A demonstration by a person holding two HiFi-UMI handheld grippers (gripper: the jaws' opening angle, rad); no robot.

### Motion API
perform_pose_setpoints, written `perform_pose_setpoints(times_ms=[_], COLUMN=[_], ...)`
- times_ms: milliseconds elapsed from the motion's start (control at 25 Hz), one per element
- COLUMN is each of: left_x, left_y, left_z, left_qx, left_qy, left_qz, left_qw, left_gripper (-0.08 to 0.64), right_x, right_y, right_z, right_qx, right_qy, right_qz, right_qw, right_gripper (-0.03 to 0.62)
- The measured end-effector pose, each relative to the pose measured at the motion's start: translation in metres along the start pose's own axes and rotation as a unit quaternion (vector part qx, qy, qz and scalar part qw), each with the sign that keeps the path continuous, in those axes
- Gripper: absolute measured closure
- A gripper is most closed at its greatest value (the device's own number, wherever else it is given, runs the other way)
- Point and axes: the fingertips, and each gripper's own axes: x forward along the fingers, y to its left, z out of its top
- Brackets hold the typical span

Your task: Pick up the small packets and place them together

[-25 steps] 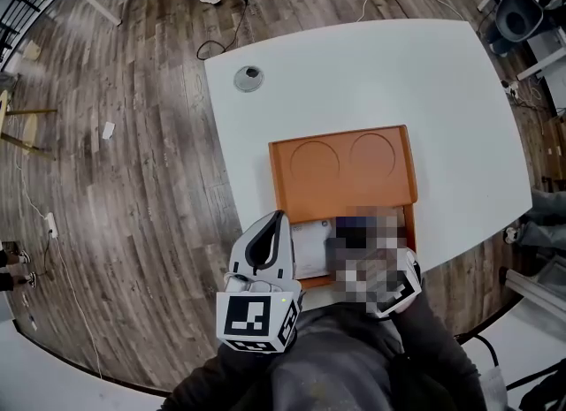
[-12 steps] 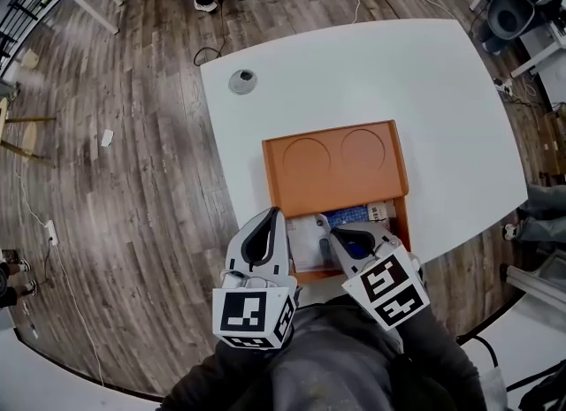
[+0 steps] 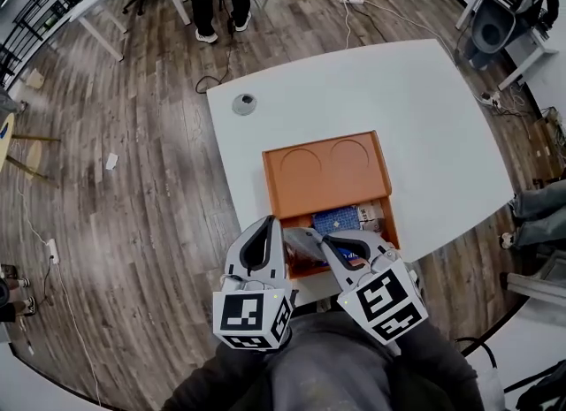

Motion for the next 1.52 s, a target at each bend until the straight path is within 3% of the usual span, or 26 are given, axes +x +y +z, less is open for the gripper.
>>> perform_pose_setpoints(times_ms=[360,800,1520], left_x=[-0.027,-0.034,0.009], left_y=[-0.006,-0.006,0.018], left_z=[0.034,0.066,0.052], left_qx=[0.015,0.024,0.006], left_qy=[-0.050,-0.091,-0.045], left_qz=[-0.002,0.020,0.058], left_qw=[0.9986,0.9954,0.9973], left_gripper=[0.565,0.565,0.565], right_x=[-0.037,-0.051,-0.001], right_y=[0.009,0.003,-0.038], right_z=[0.055,0.096,0.094], right_qx=[-0.040,-0.074,-0.041], right_qy=[-0.066,-0.107,-0.086], right_qz=[-0.033,-0.030,0.011], right_qw=[0.997,0.991,0.995], right_gripper=[0.588,0.588,0.588])
